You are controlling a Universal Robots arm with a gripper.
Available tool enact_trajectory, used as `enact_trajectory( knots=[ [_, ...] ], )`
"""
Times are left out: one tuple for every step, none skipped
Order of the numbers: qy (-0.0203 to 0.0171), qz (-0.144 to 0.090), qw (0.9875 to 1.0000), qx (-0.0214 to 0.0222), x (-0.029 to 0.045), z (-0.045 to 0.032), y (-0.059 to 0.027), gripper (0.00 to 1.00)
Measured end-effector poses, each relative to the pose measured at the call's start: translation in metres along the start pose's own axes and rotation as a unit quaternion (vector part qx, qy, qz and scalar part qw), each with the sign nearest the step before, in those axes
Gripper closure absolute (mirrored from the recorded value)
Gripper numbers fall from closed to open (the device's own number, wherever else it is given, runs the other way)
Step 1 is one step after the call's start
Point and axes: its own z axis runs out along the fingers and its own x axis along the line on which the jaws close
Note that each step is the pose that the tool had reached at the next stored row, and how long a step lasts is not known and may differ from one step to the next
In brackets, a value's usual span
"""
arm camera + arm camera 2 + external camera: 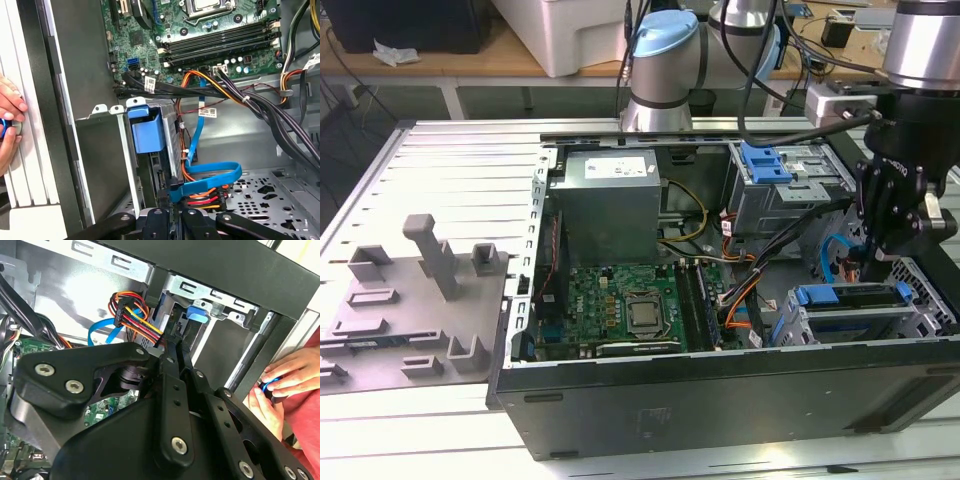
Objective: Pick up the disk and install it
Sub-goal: 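Insert the first disk wire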
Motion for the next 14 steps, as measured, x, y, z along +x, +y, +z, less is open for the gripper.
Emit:
enact_trajectory(
  knots=[
    [-0.0013,0.0,1.0,0.0002,0.0007,0.0001,0.0001,0.83],
    [-0.0023,0.0,1.0,0.0004,0.0013,0.0001,0.0003,0.83],
    [-0.0028,0.0,1.0,0.0004,0.0016,0.0001,0.0003,0.83],
    [-0.003,0.0,1.0,0.0004,0.0017,0.0001,0.0003,0.83],
    [-0.0031,0.0,1.0,0.0004,0.0017,0.0002,0.0003,0.83],
    [-0.003,0.0,1.0,0.0004,0.0017,0.0002,0.0003,0.83],
    [-0.003,0.0,1.0,0.0004,0.0018,0.0001,0.0003,0.83],
    [-0.003,0.0,1.0,0.0004,0.0018,0.0002,0.0003,0.83],
    [-0.003,0.0,1.0,0.0004,0.0018,0.0002,0.0003,0.83],
    [-0.003,0.0,1.0,0.0004,0.0018,0.0002,0.0003,0.83],
    [-0.0031,0.0,1.0,0.0004,0.0018,0.0002,0.0003,0.83],
    [-0.0033,0.0,1.0,0.0004,0.0018,0.0002,0.0004,0.83],
    [-0.0039,0.0,1.0,0.0003,0.0019,0.0001,0.0003,0.83],
    [-0.005,0.0,1.0,0.0002,0.0021,0.0001,0.0003,0.83]
  ],
)
